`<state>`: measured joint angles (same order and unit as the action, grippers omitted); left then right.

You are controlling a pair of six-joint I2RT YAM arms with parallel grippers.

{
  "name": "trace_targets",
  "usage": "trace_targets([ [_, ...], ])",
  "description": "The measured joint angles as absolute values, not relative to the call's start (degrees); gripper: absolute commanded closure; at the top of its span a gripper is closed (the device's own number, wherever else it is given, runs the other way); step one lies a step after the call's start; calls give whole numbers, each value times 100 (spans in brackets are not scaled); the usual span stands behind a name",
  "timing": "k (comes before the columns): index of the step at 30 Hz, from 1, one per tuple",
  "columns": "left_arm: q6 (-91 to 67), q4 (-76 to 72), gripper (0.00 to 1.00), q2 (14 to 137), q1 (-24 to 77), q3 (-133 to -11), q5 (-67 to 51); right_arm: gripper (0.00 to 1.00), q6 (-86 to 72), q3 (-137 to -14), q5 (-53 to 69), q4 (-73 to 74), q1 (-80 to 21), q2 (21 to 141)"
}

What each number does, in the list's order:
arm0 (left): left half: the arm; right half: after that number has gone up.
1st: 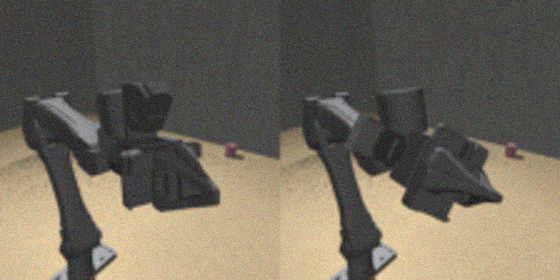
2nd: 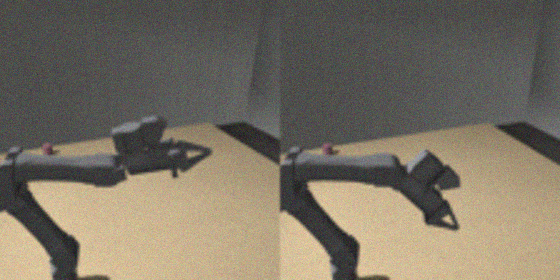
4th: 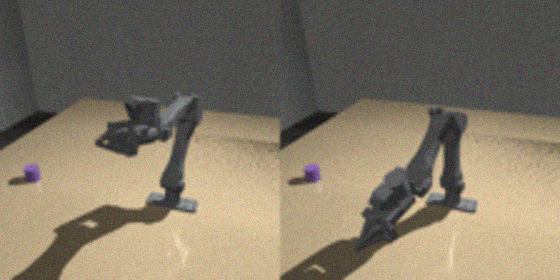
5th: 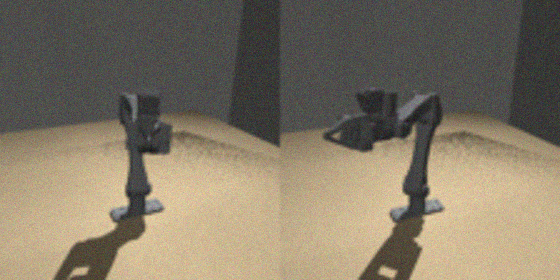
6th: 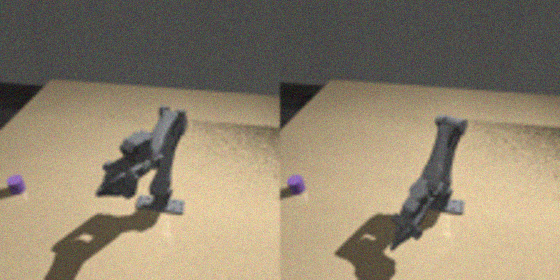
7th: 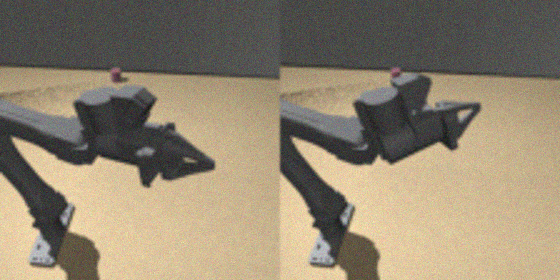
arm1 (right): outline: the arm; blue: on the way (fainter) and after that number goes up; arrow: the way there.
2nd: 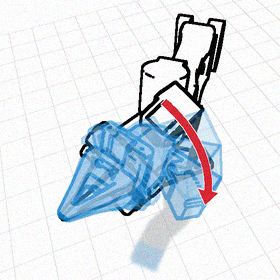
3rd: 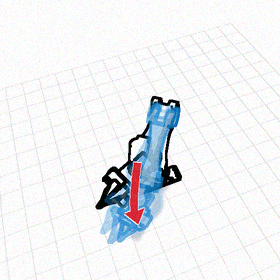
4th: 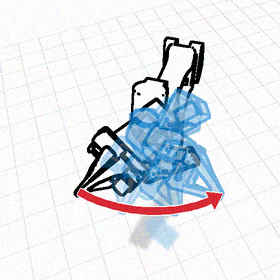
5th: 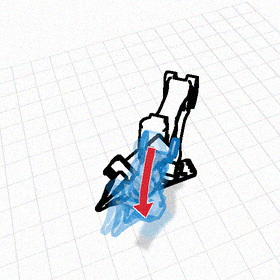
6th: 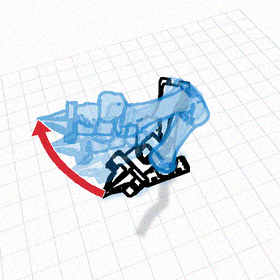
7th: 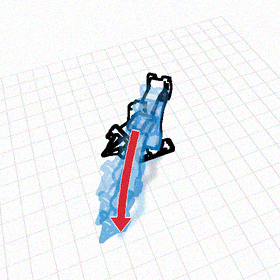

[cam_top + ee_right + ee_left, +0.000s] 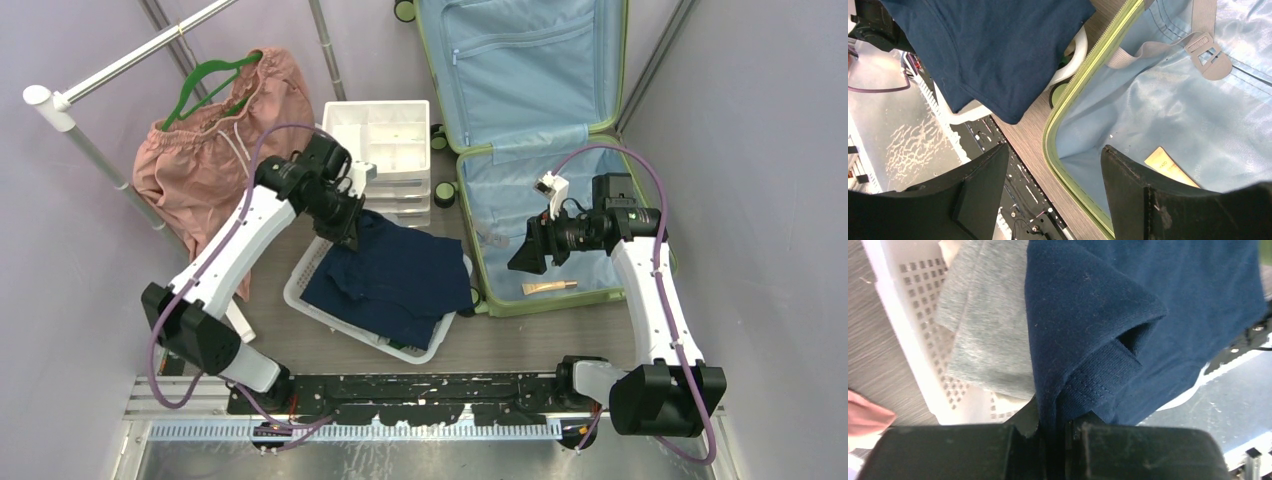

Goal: Open, take out, and arrange the luggage
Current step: Place the clothes in the bin.

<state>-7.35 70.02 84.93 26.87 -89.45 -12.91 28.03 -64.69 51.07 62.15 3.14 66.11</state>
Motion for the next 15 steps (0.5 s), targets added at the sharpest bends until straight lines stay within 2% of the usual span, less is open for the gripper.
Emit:
trace_targets([
  [5,-392,7275,97,9091,2687,-9338,-819,27,2823,-6469,5081,6217,318,6613],
  [10,-242,7317,86,9369,2687,-9356,-419,27,2842,-6469,5035,6224,327,6613],
  [12,-226,7312,79,9395,2687,-9356,-301,26,2858,-6469,5017,6226,331,6613],
  [15,-228,7284,59,9411,2687,-9356,-115,26,2867,-6469,5002,6230,355,6613],
])
